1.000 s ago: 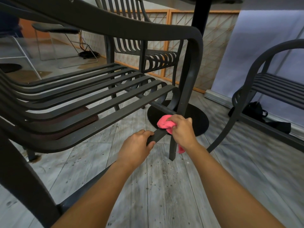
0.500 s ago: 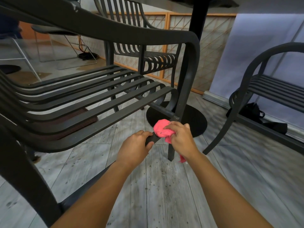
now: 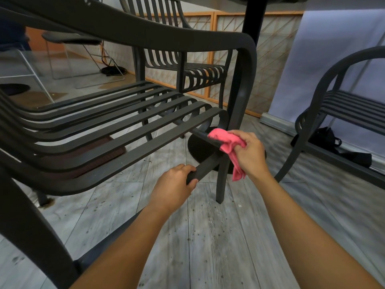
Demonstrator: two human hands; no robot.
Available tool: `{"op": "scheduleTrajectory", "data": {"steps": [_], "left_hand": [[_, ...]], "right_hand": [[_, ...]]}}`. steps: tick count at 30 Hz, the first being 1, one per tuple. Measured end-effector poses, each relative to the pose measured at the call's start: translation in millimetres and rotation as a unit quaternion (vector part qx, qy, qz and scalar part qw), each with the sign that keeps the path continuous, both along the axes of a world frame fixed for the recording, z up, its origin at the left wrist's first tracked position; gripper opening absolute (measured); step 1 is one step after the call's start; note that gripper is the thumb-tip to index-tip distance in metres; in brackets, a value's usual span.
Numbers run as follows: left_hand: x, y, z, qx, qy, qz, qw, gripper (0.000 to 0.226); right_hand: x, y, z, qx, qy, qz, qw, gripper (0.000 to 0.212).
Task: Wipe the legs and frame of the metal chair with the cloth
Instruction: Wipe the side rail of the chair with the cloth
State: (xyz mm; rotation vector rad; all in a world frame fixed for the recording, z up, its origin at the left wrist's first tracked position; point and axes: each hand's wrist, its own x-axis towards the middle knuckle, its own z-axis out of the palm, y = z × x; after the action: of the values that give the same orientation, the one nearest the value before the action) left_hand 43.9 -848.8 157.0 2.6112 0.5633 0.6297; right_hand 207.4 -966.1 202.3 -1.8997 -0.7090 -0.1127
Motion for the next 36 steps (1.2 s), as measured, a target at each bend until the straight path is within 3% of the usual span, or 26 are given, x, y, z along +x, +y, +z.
{"op": "scheduleTrajectory", "data": {"steps": [5, 9, 16, 22, 31, 36], "left_hand": [[1, 1, -2, 0.004, -0.002, 0.000, 1.000, 0.034], [1, 2, -3, 0.007, -0.005, 0.000, 1.000, 0.033], [1, 2, -3, 0.010, -0.009, -0.001, 1.000, 0.033], [0, 2, -2, 0.009, -0.007, 0.003, 1.000, 0.033], [-1, -3, -1, 0.016, -0.017, 0.020, 1.000, 0.030], [-5, -7, 3, 0.021, -0.082, 0.070, 0.994, 0.022]], "right_hand": [[4, 23, -3, -0.009, -0.072, -0.037, 0.997, 0.031], [-2, 35, -15, -0.103, -0.140, -0.125, 0.977, 0.032], [-12, 39, -26, -0.246, -0.141, -0.083, 0.955, 0.047], [-15, 40, -20, -0.259, -0.086, -0.056, 0.960, 0.047], [-41, 46, -15, -0.273, -0.096, -0.034, 0.957, 0.036], [-58, 46, -19, -0.258, -0.098, -0.014, 0.961, 0.034]]}}
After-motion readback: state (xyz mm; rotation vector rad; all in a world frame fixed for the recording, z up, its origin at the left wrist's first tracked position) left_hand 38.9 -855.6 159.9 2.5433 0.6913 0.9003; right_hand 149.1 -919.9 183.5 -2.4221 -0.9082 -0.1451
